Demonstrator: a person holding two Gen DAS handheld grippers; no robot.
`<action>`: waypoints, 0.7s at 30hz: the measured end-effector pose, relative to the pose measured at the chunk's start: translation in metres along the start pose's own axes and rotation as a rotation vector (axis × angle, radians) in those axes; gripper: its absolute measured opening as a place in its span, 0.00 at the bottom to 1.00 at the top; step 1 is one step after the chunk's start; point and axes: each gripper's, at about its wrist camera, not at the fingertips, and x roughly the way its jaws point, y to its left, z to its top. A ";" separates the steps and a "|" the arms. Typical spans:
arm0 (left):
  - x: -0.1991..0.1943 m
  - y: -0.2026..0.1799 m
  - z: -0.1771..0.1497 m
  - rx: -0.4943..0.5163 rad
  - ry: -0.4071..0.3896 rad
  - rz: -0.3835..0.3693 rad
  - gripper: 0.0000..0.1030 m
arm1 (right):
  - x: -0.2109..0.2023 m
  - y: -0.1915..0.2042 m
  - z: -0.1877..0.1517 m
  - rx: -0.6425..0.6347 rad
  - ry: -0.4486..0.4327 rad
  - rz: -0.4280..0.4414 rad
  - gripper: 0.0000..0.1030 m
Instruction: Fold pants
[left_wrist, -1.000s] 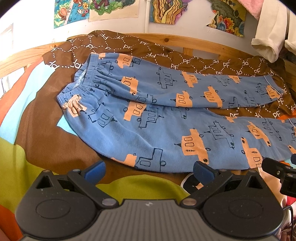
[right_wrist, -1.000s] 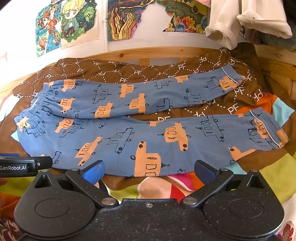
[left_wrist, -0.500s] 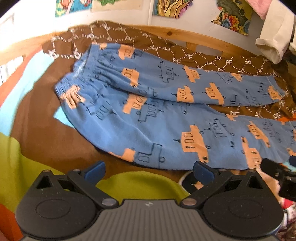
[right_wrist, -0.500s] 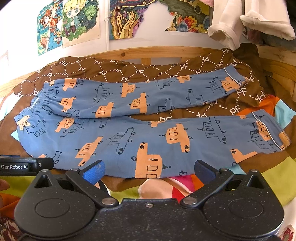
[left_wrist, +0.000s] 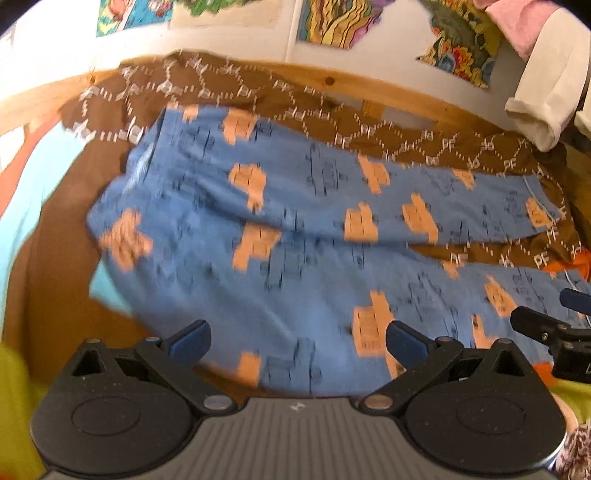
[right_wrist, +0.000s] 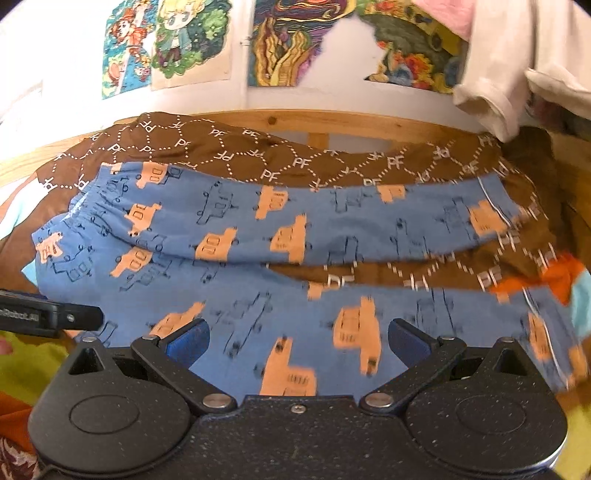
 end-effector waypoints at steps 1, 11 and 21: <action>0.002 0.001 0.009 0.016 -0.020 0.001 1.00 | 0.006 -0.005 0.006 -0.006 0.008 0.015 0.99; 0.029 0.022 0.132 0.118 -0.205 0.058 1.00 | 0.068 -0.067 0.096 0.017 -0.023 0.088 0.99; 0.128 0.026 0.207 0.552 -0.055 0.076 1.00 | 0.198 -0.105 0.182 -0.260 0.116 0.290 0.99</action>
